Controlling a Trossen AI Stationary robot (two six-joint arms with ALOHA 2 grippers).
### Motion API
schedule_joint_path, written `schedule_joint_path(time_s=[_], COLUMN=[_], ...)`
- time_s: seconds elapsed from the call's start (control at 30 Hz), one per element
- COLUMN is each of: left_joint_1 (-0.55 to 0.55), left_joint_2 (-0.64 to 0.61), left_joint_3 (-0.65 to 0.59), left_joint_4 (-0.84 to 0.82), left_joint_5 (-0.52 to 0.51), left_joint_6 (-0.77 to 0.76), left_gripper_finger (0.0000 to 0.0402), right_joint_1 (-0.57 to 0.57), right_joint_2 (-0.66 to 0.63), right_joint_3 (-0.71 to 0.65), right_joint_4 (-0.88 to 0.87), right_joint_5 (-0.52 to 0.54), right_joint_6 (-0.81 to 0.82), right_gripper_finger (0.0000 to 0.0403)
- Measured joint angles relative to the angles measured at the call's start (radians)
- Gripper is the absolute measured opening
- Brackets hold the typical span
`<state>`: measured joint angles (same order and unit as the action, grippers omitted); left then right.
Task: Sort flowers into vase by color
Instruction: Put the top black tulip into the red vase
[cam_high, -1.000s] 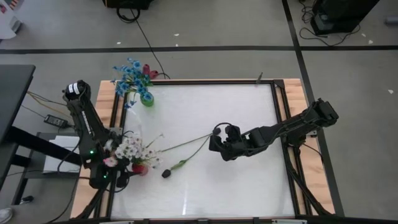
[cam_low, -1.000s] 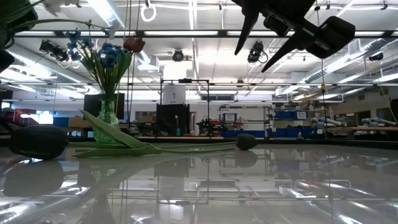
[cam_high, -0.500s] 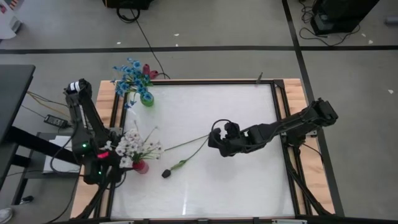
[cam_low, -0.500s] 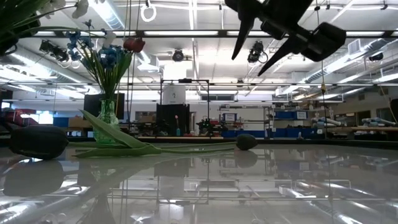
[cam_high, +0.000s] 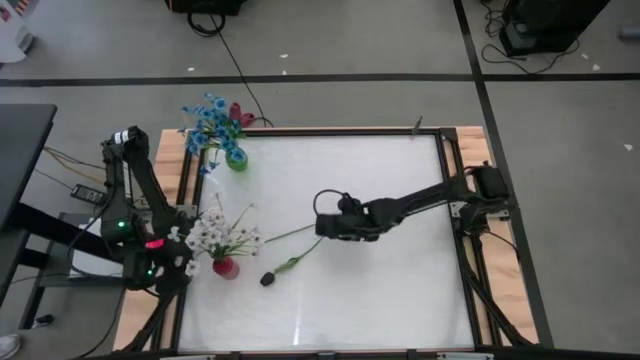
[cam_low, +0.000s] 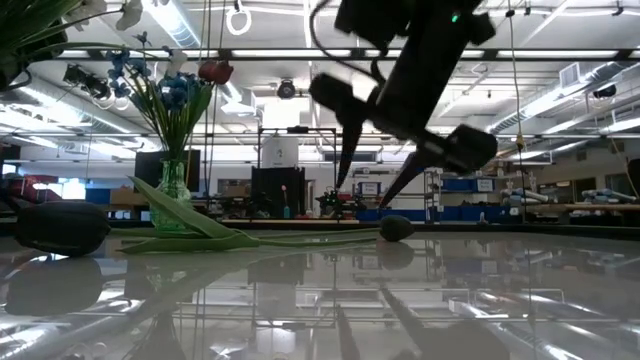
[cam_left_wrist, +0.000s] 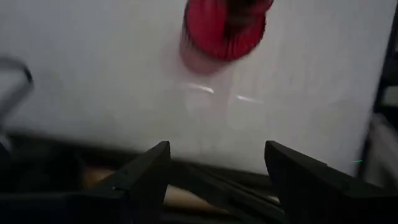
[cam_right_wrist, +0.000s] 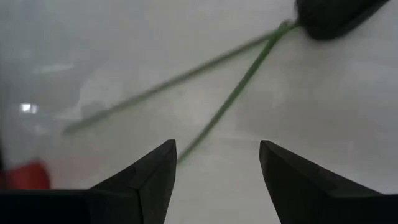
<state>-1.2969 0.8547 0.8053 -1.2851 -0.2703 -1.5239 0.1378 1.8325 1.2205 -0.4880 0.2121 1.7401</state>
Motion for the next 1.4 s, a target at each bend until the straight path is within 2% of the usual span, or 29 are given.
schedule_joint_path(time_s=[0.23,0.33,0.57,0.9,1.2,1.3,1.4], left_joint_1=[-0.031,-0.038,-0.038,-0.038,-0.038,-0.038,-0.038], left_joint_2=[0.003,0.003,0.003,0.003,0.002,0.003,0.003], left_joint_3=[0.008,0.008,0.008,0.008,0.008,0.008,0.008], left_joint_4=[0.018,0.044,0.099,0.190,0.204,0.229,0.242], left_joint_5=[0.185,0.220,0.223,0.235,0.235,0.235,0.235], left_joint_6=[-0.375,-0.439,-0.467,-0.412,-0.468,-0.479,-0.491], left_gripper_finger=[0.0230,0.0217,0.0202,0.0201,0.0201,0.0201,0.0201], right_joint_1=[-0.123,-0.168,-0.218,-0.232,-0.273,-0.293,-0.312], right_joint_2=[0.047,0.051,0.065,0.078,0.151,0.156,0.157], right_joint_3=[0.000,0.000,0.001,0.001,0.003,0.003,0.005], right_joint_4=[0.026,0.025,0.077,0.029,0.118,0.117,0.089], right_joint_5=[-0.030,-0.050,-0.224,-0.284,-0.373,-0.404,-0.419], right_joint_6=[0.052,0.066,0.115,0.181,0.221,0.200,0.143], right_gripper_finger=[0.0212,0.0199,0.0182,0.0177,0.0174,0.0160,0.0129])
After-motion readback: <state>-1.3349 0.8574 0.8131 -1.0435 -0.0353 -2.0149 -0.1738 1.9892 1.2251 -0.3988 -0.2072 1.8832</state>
